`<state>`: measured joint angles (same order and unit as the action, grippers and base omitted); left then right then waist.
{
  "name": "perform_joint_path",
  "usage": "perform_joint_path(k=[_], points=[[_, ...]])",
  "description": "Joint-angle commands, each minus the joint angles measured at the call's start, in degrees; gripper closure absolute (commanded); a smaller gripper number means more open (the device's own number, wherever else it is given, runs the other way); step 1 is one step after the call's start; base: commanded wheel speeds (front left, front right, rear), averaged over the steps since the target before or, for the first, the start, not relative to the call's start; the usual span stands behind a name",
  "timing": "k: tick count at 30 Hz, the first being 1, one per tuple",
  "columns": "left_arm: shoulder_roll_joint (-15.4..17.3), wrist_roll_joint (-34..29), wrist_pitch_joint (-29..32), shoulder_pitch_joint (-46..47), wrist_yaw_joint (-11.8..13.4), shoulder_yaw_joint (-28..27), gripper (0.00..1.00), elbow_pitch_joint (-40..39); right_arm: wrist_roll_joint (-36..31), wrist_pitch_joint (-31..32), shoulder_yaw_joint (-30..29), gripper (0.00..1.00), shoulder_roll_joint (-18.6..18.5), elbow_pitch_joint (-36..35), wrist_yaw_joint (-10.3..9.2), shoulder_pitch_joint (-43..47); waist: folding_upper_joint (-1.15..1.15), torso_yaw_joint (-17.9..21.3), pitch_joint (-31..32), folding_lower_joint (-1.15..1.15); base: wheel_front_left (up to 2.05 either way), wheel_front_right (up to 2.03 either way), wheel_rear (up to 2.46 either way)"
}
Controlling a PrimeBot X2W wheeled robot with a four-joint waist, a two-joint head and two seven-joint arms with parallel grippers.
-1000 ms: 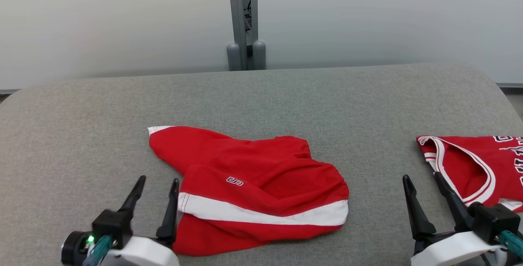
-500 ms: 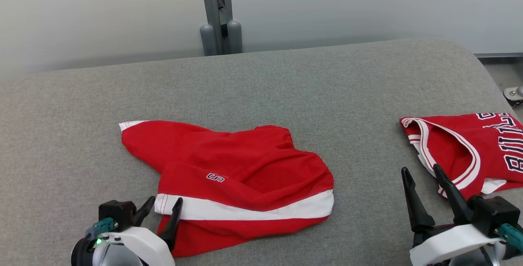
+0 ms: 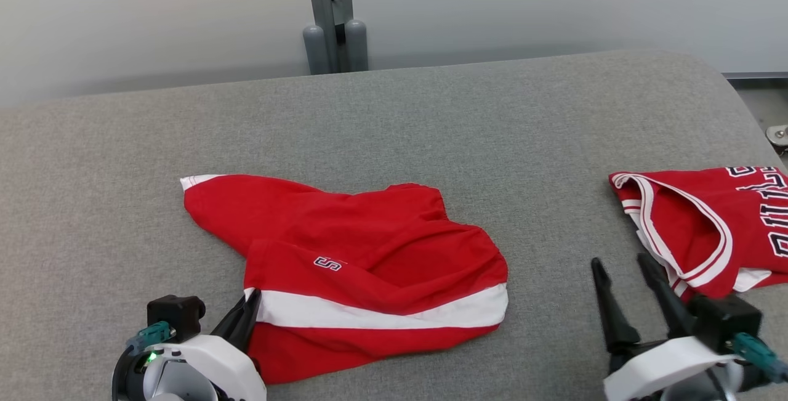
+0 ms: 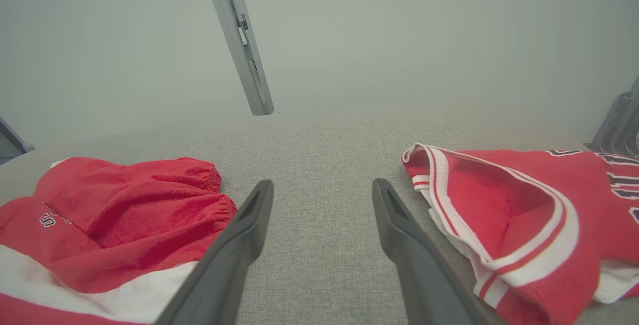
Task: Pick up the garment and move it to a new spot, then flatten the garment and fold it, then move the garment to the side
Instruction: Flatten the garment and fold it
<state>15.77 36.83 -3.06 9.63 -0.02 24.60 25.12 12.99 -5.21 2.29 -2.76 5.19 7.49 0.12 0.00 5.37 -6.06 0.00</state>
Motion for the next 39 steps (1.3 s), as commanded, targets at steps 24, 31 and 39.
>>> perform_joint_path(k=[24, 31, 39], points=[[1.2, -1.2, -1.6, 2.5, 2.0, 0.5, 1.0, -5.8, 15.0, -6.8, 26.5, 1.0, -2.8, 32.3, 0.02, -16.0, 0.0, -5.9, -2.6, 0.0, 0.0, 0.0, 0.0], [2.1, -1.9, -3.1, 2.7, 3.0, -0.3, 1.0, -9.8, 18.1, -9.7, 24.4, 1.0, -5.2, 27.1, 0.01, -15.0, 0.0, -5.9, -1.4, 0.0, 0.0, 0.0, 0.0], [5.6, -4.6, -2.6, 1.6, 6.9, -2.1, 1.0, -26.2, 17.5, -10.0, 17.7, 1.0, -8.5, 6.6, 0.02, -12.8, 0.0, -4.6, 1.2, 0.0, 0.0, 0.0, 0.0]])
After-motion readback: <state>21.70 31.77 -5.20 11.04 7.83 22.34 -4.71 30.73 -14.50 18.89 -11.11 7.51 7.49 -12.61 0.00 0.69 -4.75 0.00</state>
